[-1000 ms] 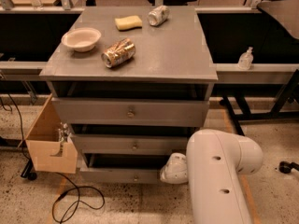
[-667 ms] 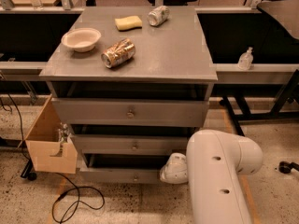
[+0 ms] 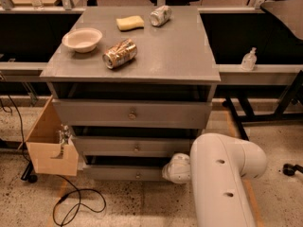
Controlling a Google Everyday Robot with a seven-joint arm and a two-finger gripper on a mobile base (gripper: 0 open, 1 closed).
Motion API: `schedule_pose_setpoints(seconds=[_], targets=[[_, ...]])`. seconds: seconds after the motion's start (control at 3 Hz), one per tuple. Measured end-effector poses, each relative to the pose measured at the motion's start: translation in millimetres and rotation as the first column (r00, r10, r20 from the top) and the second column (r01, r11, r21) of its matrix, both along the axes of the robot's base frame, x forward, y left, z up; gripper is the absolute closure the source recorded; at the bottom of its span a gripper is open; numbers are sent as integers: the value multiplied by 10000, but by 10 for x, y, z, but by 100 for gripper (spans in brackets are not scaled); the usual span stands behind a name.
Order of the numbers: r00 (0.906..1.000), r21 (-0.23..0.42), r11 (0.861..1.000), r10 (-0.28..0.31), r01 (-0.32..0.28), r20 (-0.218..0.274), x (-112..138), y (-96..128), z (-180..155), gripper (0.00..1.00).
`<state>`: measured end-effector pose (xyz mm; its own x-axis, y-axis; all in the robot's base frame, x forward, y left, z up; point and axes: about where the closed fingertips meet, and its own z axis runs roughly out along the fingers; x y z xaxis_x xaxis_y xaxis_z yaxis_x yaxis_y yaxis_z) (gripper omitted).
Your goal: Close bottom drawer
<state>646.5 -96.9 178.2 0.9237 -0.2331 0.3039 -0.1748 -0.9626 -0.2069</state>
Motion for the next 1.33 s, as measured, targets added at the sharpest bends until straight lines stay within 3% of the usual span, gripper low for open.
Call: schedule_pose_setpoints(seconds=[1.0,1.33], targets=[[9988,-55,9997,250,-248,422,173,-11,26,100],[9960,-121,9991,424,-416,782,308,-20,71,100]])
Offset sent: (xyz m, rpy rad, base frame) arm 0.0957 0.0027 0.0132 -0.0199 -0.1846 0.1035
